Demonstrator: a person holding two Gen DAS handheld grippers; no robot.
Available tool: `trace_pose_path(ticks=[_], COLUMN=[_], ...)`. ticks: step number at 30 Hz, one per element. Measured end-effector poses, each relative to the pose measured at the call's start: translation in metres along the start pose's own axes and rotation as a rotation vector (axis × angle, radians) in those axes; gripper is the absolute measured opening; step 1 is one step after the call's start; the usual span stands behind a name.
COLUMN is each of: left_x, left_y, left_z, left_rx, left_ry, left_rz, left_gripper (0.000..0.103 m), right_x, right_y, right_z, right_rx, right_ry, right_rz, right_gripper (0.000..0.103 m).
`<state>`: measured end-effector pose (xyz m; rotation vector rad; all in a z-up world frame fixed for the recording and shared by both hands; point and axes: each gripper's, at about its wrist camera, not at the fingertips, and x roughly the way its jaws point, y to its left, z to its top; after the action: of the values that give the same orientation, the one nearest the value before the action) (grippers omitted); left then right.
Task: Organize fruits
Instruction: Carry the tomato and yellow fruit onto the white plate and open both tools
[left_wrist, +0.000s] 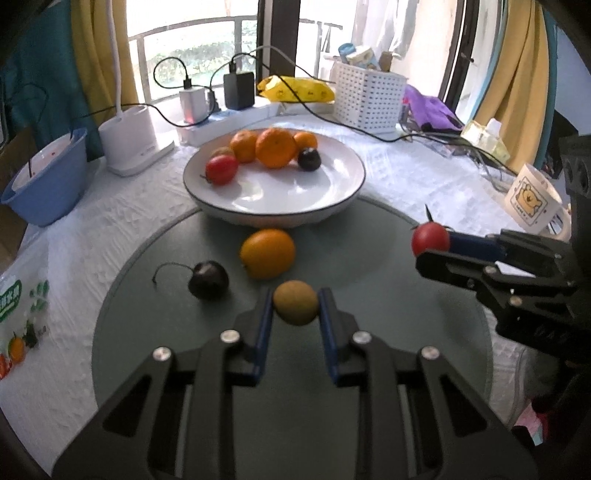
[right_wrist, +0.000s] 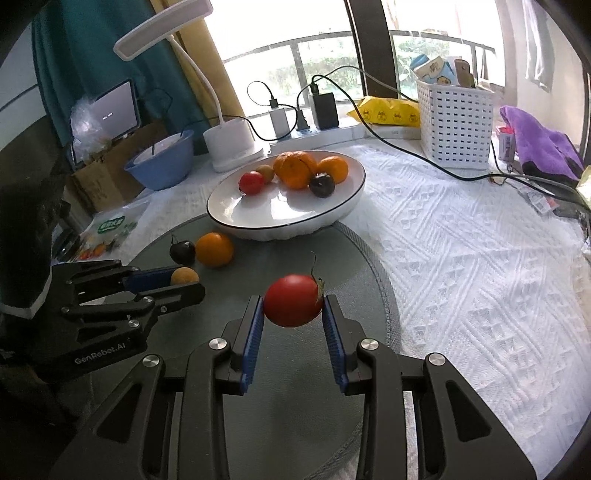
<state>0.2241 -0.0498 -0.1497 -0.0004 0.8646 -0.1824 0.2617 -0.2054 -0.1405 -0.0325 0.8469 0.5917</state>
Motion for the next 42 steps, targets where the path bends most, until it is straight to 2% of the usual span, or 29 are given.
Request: trace_pose_path(ticks=[22,42], left_x=[-0.021,0.014], left_y=[0.017,0.045], left_z=[0.03,0.061], left_rx=[-0.005,-0.029], left_ry=[-0.086,-0.073], left_rz=[-0.022,-0.051], left_gripper=[0.026,0.026], right_x=[-0.002,0.041], right_y=[0.011,0.003], right_z=[0.029,0.062], right_rx=[-0.038,-0.036], right_ry=[-0.029,0.005], right_rz=[-0.006,0.001], right_gripper=[0.035,0.035])
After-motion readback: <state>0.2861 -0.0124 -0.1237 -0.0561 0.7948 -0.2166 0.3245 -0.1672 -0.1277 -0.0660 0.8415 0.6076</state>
